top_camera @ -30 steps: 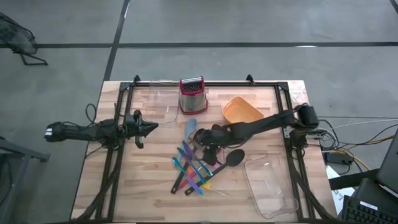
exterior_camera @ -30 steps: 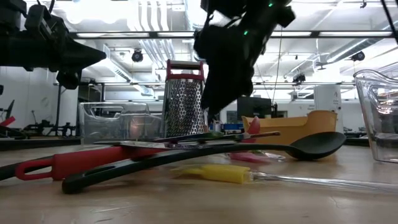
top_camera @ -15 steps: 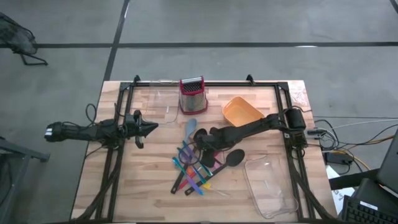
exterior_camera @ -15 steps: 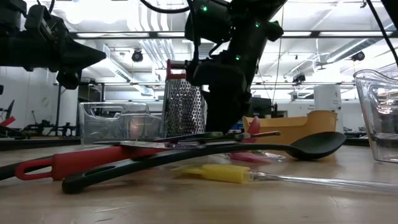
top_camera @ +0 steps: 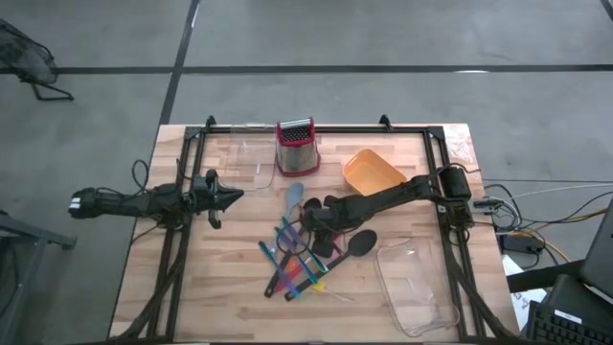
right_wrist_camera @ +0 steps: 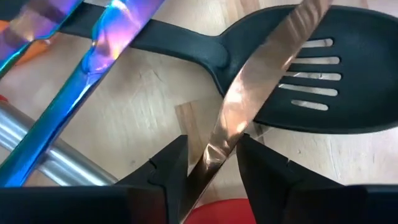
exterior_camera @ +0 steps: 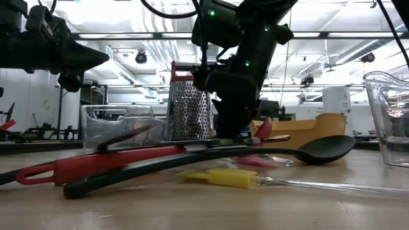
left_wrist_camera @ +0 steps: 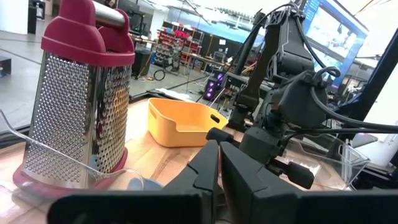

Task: Pick & Place Kitchen Items
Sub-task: Put the gold table knife into the orange bin

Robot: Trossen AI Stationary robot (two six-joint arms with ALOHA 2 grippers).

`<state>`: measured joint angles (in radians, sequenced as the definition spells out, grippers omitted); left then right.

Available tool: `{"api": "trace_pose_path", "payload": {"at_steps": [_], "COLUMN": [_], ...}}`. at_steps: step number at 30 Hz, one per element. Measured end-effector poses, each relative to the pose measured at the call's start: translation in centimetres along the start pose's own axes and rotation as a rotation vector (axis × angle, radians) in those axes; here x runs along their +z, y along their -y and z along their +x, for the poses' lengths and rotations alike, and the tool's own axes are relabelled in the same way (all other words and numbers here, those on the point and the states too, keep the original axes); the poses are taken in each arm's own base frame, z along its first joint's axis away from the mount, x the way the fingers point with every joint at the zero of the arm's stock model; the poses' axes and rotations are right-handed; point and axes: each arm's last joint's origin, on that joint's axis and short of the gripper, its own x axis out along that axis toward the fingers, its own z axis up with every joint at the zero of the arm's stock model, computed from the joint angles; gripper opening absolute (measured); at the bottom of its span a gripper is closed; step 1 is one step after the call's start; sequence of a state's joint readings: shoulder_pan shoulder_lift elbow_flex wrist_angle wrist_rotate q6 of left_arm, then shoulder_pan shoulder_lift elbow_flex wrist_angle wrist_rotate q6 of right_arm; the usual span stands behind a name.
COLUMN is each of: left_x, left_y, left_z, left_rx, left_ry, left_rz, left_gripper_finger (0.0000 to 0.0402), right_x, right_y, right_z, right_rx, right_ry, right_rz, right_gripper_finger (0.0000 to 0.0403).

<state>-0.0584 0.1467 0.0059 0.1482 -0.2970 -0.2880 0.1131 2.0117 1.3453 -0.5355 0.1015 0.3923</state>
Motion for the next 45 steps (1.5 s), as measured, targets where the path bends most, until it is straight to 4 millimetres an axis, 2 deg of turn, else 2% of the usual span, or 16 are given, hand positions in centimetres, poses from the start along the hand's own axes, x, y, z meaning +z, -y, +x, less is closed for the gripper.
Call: {"api": "trace_pose_path", "payload": {"at_steps": [5,12,21,28,34,40,45], "left_x": [0.0,0.0,0.0,0.0,0.0,0.0,0.0], "left_y": [0.0,0.0,0.0,0.0,0.0,0.0,0.0], "left_z": [0.0,0.0,0.0,0.0,0.0,0.0,0.0], "left_rx": [0.0,0.0,0.0,0.0,0.0,0.0,0.0], "left_ry": [0.0,0.0,0.0,0.0,0.0,0.0,0.0], "left_rz": [0.0,0.0,0.0,0.0,0.0,0.0,0.0], "left_gripper_finger": [0.0022,0.0023,0.0022,0.0021,0.0023,0.0021,0.0023], "right_x": [0.0,0.1,0.4,0.9,0.9,0.2,-1.1], "right_y": [0.0,0.0,0.0,0.4,1.4,3.8,6.6], "right_z": [0.0,-0.1,-0.7,-4.3,-8.1,-11.1,-12.4], "right_rx": [0.001,0.004,0.0,-0.043,-0.177,-0.335,-0.411], "right_ry": [0.002,0.01,0.011,0.083,0.157,0.226,0.247], "right_rz": [0.0,-0.013,-0.049,-0.057,-0.033,0.061,0.17], "right_gripper_finger": [0.0095,0.002,0.0012,0.0012,0.0012,0.0012,0.0012]}}
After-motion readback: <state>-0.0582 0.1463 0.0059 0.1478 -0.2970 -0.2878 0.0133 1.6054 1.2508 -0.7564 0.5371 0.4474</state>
